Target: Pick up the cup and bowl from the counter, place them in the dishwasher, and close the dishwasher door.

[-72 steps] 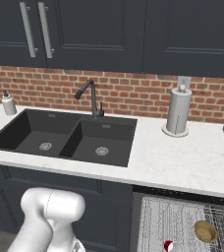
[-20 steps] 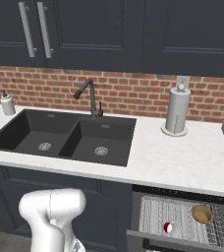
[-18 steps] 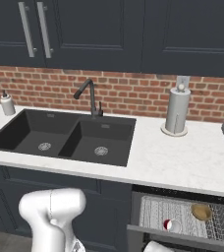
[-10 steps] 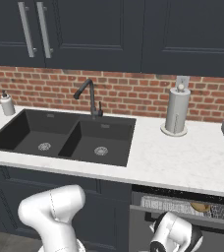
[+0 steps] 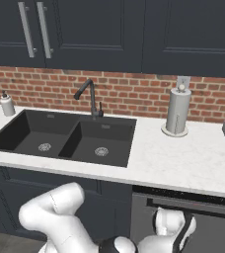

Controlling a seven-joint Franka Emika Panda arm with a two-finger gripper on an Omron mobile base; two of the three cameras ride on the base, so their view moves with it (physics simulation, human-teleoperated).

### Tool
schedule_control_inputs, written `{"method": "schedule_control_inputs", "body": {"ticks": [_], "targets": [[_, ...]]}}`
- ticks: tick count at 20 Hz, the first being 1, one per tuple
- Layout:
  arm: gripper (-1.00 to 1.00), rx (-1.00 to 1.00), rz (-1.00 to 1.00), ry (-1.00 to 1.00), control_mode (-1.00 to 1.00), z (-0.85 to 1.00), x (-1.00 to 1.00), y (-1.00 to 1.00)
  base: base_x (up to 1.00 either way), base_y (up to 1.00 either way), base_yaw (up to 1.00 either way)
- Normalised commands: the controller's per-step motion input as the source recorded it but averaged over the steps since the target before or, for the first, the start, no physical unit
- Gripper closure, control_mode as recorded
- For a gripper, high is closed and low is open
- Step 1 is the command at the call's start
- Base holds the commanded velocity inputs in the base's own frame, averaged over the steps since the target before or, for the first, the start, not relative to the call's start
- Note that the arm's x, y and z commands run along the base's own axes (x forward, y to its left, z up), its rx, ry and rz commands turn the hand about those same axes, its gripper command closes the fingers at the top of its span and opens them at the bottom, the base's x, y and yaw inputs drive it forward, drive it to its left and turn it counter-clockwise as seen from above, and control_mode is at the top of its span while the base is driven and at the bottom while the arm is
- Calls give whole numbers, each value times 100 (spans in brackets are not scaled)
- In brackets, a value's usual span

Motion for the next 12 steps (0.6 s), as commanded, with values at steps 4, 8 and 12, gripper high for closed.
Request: {"method": "schedule_control_inputs", "body": {"ticks": [4, 8, 12], "targets": [[-100, 6, 1, -40, -100, -14, 29, -8, 0, 0, 0], [-100, 2, 0, -29, -100, -3, 17, -12, 0, 0, 0], [-100, 0, 2, -11, -100, -1, 11, -6, 0, 0, 0]]}}
